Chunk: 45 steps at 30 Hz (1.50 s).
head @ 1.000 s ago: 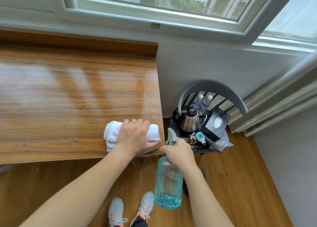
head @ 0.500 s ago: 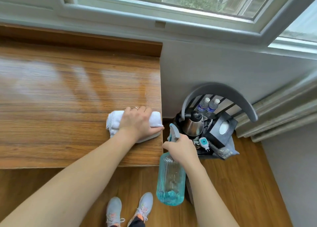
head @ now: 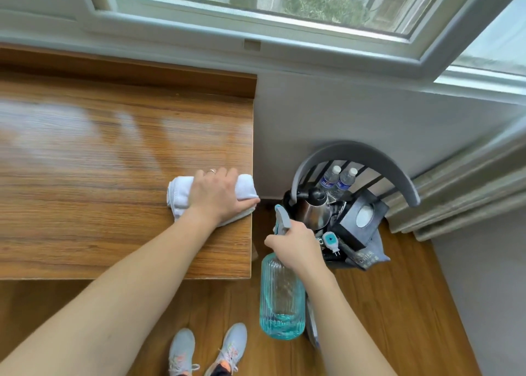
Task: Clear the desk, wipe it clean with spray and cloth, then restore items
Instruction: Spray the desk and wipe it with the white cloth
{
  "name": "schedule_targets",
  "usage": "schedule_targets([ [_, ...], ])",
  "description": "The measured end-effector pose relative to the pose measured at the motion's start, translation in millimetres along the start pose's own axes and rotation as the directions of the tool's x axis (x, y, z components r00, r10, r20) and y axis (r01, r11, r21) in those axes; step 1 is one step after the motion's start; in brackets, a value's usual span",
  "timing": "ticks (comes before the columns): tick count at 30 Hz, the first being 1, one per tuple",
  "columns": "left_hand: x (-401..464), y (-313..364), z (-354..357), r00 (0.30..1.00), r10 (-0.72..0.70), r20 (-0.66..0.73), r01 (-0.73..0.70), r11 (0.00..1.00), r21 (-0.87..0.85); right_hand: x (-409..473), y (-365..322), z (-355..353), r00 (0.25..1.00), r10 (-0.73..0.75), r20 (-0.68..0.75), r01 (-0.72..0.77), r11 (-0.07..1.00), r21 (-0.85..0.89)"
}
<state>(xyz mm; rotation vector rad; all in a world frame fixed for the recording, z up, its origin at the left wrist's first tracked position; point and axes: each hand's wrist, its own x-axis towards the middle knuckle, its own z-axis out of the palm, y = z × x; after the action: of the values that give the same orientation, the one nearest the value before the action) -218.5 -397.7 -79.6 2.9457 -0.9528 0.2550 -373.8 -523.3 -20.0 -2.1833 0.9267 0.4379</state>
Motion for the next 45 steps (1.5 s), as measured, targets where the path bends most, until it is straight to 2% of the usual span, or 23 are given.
schedule_targets([
  [10, -51, 12, 3, 0.995, 0.038, -0.088, -0.042, 0.998, -0.039, 29, -25, -18, 0.999, -0.05, 0.021, 0.05, 0.999, -0.003],
  [14, -41, 9, 5, 0.995, 0.076, -0.066, -0.079, 0.996, -0.043, 46, -33, -20, 0.998, -0.045, 0.04, 0.046, 0.999, -0.023],
  [18, -25, 5, 12, 0.991, 0.075, -0.108, -0.082, 0.995, -0.063, 61, -40, -19, 0.998, -0.033, 0.05, 0.034, 0.999, -0.033],
  [24, 37, -8, 21, 0.99, 0.071, -0.12, -0.079, 0.995, -0.066, 76, -40, -22, 0.998, -0.051, 0.027, 0.051, 0.999, -0.015],
  [32, 116, -25, 27, 0.997, 0.078, -0.025, -0.079, 0.997, -0.023, 90, -38, -24, 0.998, -0.062, 0.011, 0.062, 0.997, -0.035],
  [45, 78, -38, 29, 0.992, 0.072, -0.107, -0.079, 0.995, -0.055, 108, -83, -50, 0.979, -0.19, 0.069, 0.186, 0.981, 0.051],
])
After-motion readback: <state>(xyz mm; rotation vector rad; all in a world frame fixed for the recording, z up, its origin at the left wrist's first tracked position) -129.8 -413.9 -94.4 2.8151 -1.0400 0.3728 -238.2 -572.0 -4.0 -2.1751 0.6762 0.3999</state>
